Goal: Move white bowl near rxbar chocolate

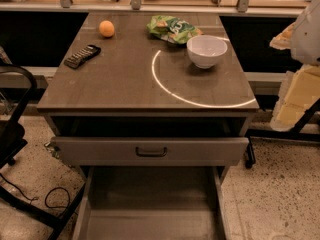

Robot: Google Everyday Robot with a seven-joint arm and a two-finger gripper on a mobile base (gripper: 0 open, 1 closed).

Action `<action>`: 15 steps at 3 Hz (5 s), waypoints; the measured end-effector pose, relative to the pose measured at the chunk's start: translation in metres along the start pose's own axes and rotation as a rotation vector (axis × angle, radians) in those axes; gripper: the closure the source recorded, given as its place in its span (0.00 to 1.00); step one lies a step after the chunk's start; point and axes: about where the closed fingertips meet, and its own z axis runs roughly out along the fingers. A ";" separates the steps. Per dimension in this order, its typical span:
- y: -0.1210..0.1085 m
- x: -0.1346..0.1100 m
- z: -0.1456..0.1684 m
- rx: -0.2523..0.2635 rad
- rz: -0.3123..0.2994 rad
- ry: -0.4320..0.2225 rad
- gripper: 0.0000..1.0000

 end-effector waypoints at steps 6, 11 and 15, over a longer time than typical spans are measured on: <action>-0.199 -0.055 0.121 0.230 -0.088 0.053 0.00; -0.189 -0.082 0.211 -0.033 -0.185 -0.094 0.70; -0.183 -0.128 0.113 0.126 -0.371 -0.091 1.00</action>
Offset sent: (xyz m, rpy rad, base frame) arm 0.0842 0.0075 -0.0033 -0.1251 -0.1355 -0.0756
